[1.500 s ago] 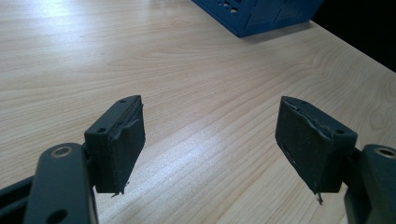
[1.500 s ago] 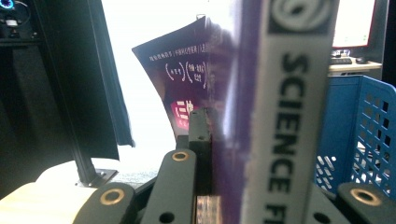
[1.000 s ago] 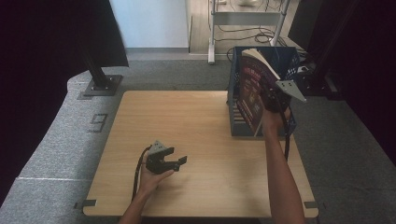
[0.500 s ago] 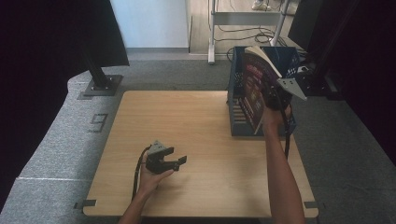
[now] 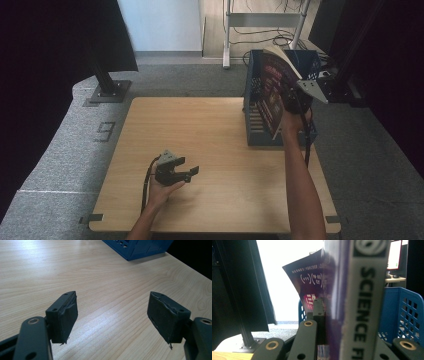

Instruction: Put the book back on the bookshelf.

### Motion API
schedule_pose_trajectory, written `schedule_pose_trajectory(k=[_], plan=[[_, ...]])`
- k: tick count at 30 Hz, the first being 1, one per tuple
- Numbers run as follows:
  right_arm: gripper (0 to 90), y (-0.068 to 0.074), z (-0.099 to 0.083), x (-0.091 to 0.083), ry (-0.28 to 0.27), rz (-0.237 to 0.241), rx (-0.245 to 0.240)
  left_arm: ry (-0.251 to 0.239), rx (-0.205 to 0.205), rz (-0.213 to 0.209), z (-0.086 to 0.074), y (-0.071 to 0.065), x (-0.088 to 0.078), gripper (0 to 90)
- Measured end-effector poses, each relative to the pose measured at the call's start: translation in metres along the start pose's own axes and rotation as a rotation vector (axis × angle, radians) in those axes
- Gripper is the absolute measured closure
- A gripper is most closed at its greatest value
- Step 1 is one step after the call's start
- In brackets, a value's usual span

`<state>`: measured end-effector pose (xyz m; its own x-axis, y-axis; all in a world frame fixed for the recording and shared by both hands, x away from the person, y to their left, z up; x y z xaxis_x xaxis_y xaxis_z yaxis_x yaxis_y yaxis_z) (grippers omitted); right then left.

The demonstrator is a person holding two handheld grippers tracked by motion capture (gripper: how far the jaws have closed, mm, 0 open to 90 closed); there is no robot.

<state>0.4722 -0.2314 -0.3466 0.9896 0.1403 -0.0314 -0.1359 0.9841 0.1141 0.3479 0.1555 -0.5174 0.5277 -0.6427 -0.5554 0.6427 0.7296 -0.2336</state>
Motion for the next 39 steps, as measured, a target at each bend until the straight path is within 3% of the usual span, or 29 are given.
schedule_pose_trajectory(k=[13, 26, 39], plan=[[81.6, 0.005, -0.003, 0.014, 0.006, -0.002, -0.016, -0.002, 0.0, -0.002, 0.0, 0.0, -0.001, 24.5], [81.6, 0.014, -0.006, 0.032, 0.008, -0.017, -0.046, -0.008, 0.008, 0.027, 0.0, 0.002, -0.003, 25.1], [81.6, 0.019, -0.014, 0.043, 0.01, -0.021, -0.045, -0.002, 0.023, 0.039, 0.0, 0.0, -0.002, 25.1]])
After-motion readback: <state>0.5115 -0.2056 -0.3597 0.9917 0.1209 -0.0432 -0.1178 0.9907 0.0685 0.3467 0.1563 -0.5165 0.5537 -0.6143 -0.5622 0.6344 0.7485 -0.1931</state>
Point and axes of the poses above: each handheld gripper's, and its own axes: x roughly forward along the jaws, z roughly out of its top, y roughly to its left, the point moved 2 cm from there along x, roughly forward along the jaws, and after that the axes turned 3 degrees about y, right-handed, at the moved point
